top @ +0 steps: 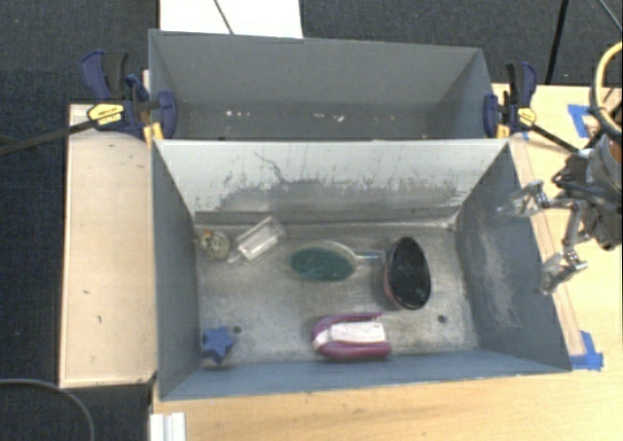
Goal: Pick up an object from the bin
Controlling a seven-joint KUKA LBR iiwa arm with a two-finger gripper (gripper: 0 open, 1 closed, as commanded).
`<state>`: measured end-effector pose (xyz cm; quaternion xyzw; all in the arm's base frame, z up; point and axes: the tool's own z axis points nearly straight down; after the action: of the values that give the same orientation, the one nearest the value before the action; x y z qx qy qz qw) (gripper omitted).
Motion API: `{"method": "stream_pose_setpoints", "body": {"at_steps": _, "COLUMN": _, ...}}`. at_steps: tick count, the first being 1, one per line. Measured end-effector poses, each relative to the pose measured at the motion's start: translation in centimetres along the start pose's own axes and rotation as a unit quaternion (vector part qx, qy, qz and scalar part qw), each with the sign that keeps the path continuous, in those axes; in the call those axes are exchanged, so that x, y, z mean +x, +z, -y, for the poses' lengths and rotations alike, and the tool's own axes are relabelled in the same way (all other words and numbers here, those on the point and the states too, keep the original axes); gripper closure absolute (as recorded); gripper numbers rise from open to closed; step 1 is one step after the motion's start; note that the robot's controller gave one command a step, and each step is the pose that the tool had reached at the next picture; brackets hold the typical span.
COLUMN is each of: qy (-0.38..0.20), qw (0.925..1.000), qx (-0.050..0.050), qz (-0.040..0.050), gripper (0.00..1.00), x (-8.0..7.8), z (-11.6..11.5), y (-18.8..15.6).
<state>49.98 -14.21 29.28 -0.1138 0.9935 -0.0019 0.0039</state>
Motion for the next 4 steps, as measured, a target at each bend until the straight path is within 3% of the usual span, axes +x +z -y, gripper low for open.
{"method": "stream_pose_setpoints", "body": {"at_steps": 1, "qy": -0.021, "qw": 0.9998, "qx": -0.005, "qz": -0.0030, "gripper": 0.00, "x": -7.3, "z": -7.3, "y": 6.4}}
{"method": "stream_pose_setpoints", "body": {"at_steps": 2, "qy": -0.059, "qw": 0.9983, "qx": -0.003, "qz": 0.0009, "gripper": 0.00, "x": -10.4, "z": -13.8, "y": 22.3}}
{"method": "stream_pose_setpoints", "body": {"at_steps": 3, "qy": -0.057, "qw": 0.9983, "qx": -0.004, "qz": 0.0000, "gripper": 0.00, "x": -13.3, "z": -18.7, "y": 21.6}}
{"method": "stream_pose_setpoints", "body": {"at_steps": 4, "qy": -0.057, "qw": 0.9984, "qx": -0.002, "qz": 0.0004, "gripper": 1.00, "x": -13.3, "z": -18.4, "y": 21.5}}
